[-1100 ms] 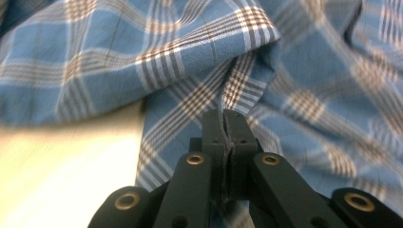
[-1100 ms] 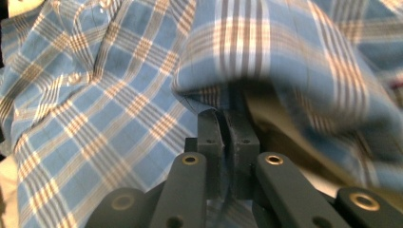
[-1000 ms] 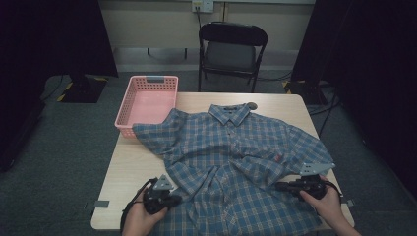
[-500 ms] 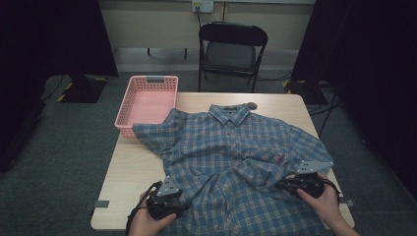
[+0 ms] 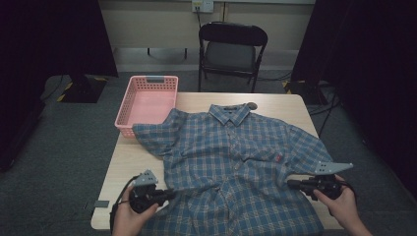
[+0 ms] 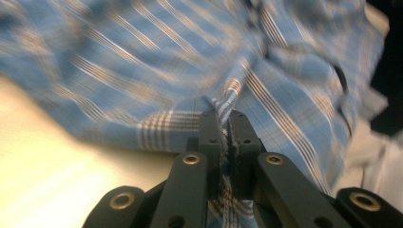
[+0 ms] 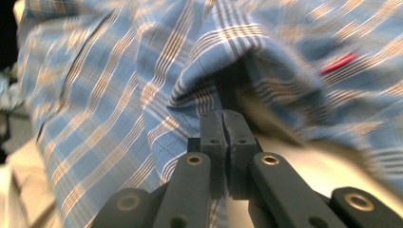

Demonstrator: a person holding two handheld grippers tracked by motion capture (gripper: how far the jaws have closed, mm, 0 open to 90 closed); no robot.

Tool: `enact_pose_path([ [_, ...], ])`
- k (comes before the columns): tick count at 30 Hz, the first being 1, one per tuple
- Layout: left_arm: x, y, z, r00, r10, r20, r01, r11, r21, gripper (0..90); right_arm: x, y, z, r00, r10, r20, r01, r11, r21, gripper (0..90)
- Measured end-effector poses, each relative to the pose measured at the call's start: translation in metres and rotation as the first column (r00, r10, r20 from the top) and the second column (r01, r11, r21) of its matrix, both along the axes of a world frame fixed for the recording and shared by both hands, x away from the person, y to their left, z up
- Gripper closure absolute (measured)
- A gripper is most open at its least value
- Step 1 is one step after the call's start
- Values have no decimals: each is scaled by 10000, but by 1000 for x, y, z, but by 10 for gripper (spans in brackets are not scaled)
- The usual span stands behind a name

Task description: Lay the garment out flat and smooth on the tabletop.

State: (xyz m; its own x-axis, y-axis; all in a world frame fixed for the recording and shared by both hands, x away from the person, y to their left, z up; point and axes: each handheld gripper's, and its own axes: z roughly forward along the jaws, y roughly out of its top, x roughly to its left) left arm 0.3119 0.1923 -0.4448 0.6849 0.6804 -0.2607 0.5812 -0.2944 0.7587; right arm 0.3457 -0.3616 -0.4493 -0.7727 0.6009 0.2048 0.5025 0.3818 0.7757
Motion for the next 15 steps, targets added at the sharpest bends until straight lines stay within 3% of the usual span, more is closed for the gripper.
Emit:
enact_pose_path([
  [1,8,1,2,9997,225,29,-226,9995,242,860,6,-1,3,9998,-190,90,190,9998,-5,885],
  [3,26,2,3,9980,630,73,-632,9972,407,860,21,-1,7,9976,-564,395,587,9966,-576,886],
  [4,34,1,1,9960,892,109,-898,9929,781,861,29,0,6,9960,-786,434,819,9933,-815,886],
  [6,47,-2,-6,9911,1321,192,-1334,9735,1859,861,42,1,-1,9940,-1081,140,1090,9874,-1147,886],
  [7,50,-3,-12,9906,1357,-145,-1309,9748,1808,861,46,2,-5,9930,-1176,129,1182,9818,-1488,887],
  [10,42,-2,-24,9923,1119,-529,-976,9704,2209,861,40,2,-14,9949,-780,-634,622,9735,-2203,886],
  [12,28,2,-24,9931,860,-803,-682,9770,2019,861,24,-4,-16,9957,-355,-857,161,9759,-2174,886],
  [15,8,8,-19,9943,513,-930,-350,9850,1692,857,-2,-16,-17,9899,58,-1414,-368,9753,-2177,873],
])
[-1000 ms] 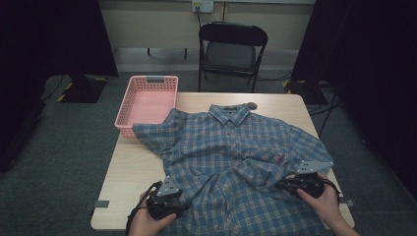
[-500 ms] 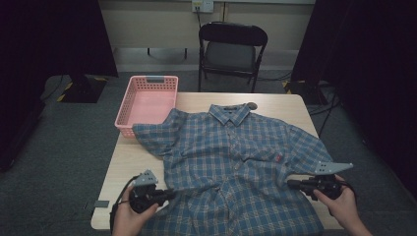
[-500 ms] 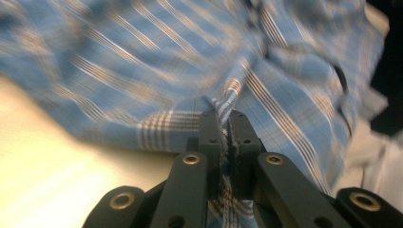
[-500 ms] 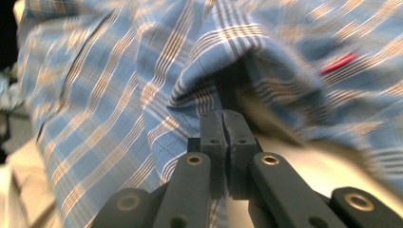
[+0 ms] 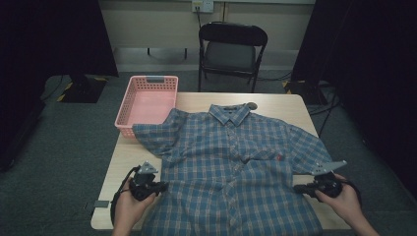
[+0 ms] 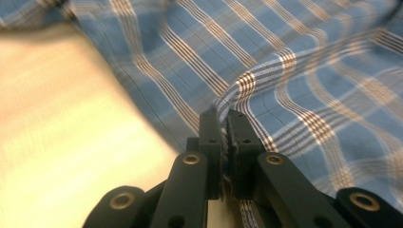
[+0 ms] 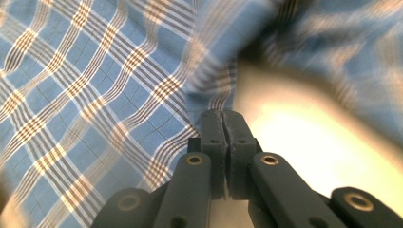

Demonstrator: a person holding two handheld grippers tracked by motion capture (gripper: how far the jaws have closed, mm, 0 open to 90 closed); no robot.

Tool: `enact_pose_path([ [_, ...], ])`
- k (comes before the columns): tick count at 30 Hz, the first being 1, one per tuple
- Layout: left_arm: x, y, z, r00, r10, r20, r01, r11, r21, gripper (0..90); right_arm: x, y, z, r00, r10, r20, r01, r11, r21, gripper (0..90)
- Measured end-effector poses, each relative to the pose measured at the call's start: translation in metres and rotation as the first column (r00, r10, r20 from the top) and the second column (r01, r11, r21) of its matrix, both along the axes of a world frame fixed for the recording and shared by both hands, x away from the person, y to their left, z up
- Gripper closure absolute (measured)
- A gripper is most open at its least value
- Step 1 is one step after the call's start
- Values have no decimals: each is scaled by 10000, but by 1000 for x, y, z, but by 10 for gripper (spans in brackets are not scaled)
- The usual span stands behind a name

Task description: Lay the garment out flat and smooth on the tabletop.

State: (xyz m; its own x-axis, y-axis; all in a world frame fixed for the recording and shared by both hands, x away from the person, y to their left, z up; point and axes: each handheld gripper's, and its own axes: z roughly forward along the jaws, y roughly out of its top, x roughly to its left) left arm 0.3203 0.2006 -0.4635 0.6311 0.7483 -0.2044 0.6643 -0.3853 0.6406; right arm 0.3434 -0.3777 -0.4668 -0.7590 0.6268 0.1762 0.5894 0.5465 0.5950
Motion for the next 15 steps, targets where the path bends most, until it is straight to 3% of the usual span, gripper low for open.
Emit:
enact_pose_path([
  [1,-5,1,2,9997,111,223,-107,9998,-152,834,-6,-4,1,9999,-76,74,75,9998,194,812],
  [3,-9,2,6,9948,772,668,-740,9960,-491,545,-14,-9,9,9960,-413,790,347,9959,837,621],
  [4,-10,2,7,9900,1131,847,-1068,9914,-750,446,-16,-9,14,9920,-574,1128,430,9911,1263,594],
  [6,-8,1,7,9839,1553,886,-1478,9853,-863,405,-18,-4,24,9855,-853,1465,522,9749,2166,518],
  [7,-6,-2,4,9832,1627,831,-1570,9851,-707,382,-17,1,26,9834,-1005,1511,632,9702,2340,493],
  [8,-4,-6,0,9844,1627,674,-1588,9855,-601,343,-16,8,25,9829,-917,1597,535,9721,2285,497],
  [10,-2,-16,-10,9896,1366,452,-1368,9906,-2,367,-12,25,15,9878,-671,1408,406,9822,1832,480],
  [12,-4,-24,-17,9959,866,277,-877,9953,419,498,-10,40,0,9898,-350,1383,199,9938,1091,507],
  [13,-5,-28,-18,9954,824,488,-850,9950,530,539,-9,46,-7,9896,-308,1404,217,9976,662,568],
  [14,-5,-30,-16,9982,468,365,-490,9968,625,607,-7,50,-13,9895,-232,1428,178,9991,396,653],
  [15,-5,-31,-14,9990,314,303,-332,9977,586,744,-5,52,-18,9913,-52,1318,2,9993,379,727],
])
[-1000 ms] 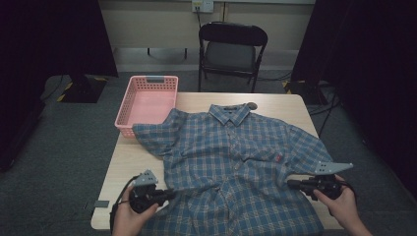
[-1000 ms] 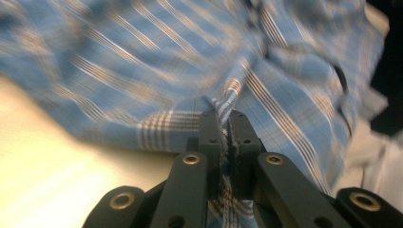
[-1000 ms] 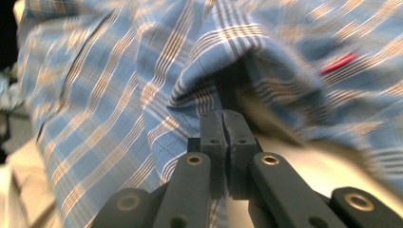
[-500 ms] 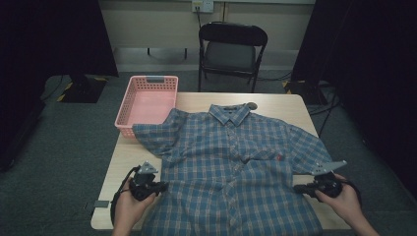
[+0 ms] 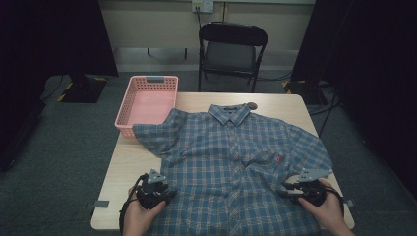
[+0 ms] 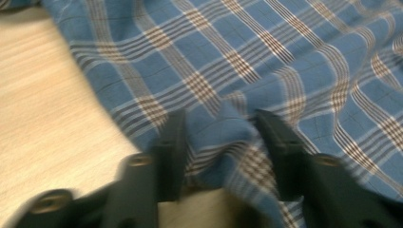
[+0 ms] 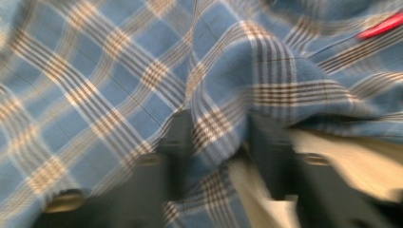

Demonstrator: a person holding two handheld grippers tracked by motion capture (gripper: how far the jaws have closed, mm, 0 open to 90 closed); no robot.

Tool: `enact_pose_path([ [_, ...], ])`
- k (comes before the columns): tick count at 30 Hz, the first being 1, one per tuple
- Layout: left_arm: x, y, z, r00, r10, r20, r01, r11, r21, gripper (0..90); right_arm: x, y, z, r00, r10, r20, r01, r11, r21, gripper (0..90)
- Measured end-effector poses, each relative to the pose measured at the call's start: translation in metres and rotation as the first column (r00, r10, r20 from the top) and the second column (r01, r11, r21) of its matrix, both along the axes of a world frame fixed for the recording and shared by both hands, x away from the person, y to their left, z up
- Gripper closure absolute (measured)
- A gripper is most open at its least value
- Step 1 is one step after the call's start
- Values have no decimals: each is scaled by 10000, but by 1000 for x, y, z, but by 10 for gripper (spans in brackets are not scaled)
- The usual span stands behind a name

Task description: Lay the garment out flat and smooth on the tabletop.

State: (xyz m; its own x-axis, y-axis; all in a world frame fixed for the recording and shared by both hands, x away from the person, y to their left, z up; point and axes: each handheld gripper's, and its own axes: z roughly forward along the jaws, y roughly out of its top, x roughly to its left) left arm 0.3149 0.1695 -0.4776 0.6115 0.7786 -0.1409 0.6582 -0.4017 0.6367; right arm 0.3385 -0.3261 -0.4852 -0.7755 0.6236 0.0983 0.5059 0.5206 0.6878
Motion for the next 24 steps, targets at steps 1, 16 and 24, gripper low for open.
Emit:
enact_pose_path([
  [1,0,0,3,10000,-70,56,69,10000,33,771,2,0,-2,10000,58,-76,-56,9998,211,793],
  [16,-17,29,62,9920,-933,850,1055,9826,-1528,554,0,-69,103,9973,109,719,-192,9932,1151,657],
  [24,9,5,60,9690,-601,2395,999,9824,-1576,164,5,-37,96,9791,-358,2003,-103,9744,2244,187],
])
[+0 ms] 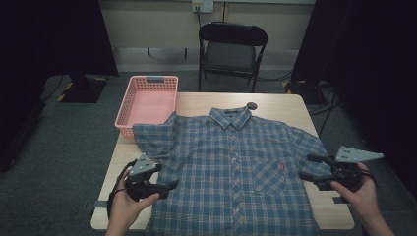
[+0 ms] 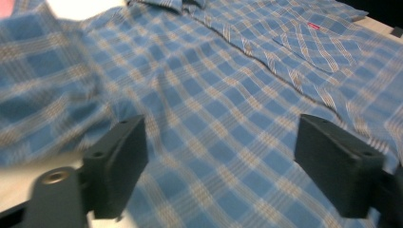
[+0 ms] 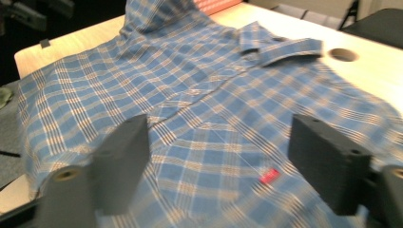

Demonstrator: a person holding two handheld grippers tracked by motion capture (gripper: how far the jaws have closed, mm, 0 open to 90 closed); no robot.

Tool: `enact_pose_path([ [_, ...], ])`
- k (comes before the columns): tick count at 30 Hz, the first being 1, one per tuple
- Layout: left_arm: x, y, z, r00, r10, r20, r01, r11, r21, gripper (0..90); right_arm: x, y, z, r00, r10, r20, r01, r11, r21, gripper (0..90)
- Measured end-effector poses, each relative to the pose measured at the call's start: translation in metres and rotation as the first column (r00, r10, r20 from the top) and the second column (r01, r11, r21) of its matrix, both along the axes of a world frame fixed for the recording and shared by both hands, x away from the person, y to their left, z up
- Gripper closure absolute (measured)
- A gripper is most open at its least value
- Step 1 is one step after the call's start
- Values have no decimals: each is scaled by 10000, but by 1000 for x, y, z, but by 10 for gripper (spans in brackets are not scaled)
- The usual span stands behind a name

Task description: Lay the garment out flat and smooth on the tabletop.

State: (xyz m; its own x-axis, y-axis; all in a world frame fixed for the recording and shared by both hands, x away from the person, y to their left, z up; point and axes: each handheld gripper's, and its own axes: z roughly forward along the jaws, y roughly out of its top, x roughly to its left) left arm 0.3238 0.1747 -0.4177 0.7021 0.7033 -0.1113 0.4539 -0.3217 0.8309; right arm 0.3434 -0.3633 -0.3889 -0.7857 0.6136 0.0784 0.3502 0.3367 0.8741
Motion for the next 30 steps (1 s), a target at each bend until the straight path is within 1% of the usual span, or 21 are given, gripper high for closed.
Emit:
enact_pose_path([
  [1,4,-6,-5,9998,-131,-165,129,9999,-87,155,3,8,-9,9997,182,-135,-182,9998,-12,162],
  [2,7,-11,-10,9993,-278,-254,279,9996,31,147,6,17,-19,9985,389,-391,-395,9991,-149,130],
  [3,10,-16,-16,9989,-353,-300,362,9989,287,146,8,26,-30,9964,547,-652,-573,9976,-384,124],
  [4,11,-20,-21,9984,-446,-353,465,9974,558,146,9,35,-41,9943,665,-835,-731,9943,-782,134],
  [5,13,-23,-26,9980,-534,-349,560,9955,760,146,11,42,-53,9927,763,-931,-875,9886,-1225,130],
  [6,14,-25,-31,9974,-577,-422,611,9945,849,145,13,48,-63,9912,888,-985,-1035,9824,-1553,128],
  [7,15,-26,-34,9971,-610,-464,654,9928,1006,144,15,52,-73,9894,944,-1104,-1123,9791,-1697,131],
  [8,15,-26,-36,9965,-713,-427,760,9899,1195,145,18,54,-80,9879,892,-1270,-1122,9759,-1872,136],
  [9,14,-26,-38,9964,-768,-351,809,9876,1343,144,20,56,-87,9886,849,-1244,-1096,9720,-2077,134],
  [10,14,-25,-39,9962,-802,-345,842,9865,1402,145,22,56,-92,9896,828,-1173,-1075,9688,-2232,135],
  [11,14,-24,-41,9958,-858,-319,896,9857,1427,145,24,56,-96,9902,682,-1217,-950,9686,-2299,135],
  [12,14,-23,-42,9955,-870,-376,913,9868,1338,144,26,55,-98,9908,564,-1229,-839,9692,-2317,133],
  [13,13,-22,-43,9948,-937,-399,982,9860,1346,145,27,54,-99,9911,531,-1218,-811,9679,-2380,132],
  [14,13,-21,-45,9943,-1004,-371,1047,9843,1422,145,29,53,-101,9925,476,-1130,-751,9642,-2542,126],
  [15,13,-20,-46,9943,-993,-382,1039,9832,1499,145,30,52,-104,9926,406,-1141,-699,9615,-2657,123],
  [16,13,-19,-46,9941,-1023,-361,1067,9819,1565,145,31,51,-107,9925,332,-1179,-631,9636,-2598,112],
  [17,13,-17,-47,9942,-1013,-366,1057,9829,1510,145,32,49,-109,9944,334,-1000,-568,9689,-2408,112],
  [18,14,-16,-48,9941,-1036,-319,1073,9825,1523,145,32,49,-110,9952,356,-915,-564,9701,-2362,111],
  [21,14,-9,-50,9945,-1012,-281,1045,9798,1704,146,32,48,-110,9950,412,-909,-618,9697,-2363,111],
  [28,12,7,-52,9960,-856,-240,884,9813,1711,148,33,48,-111,9947,495,-906,-698,9689,-2373,111],
  [30,12,11,-53,9961,-838,-270,870,9827,1633,148,33,47,-110,9945,527,-906,-729,9686,-2377,111],
])
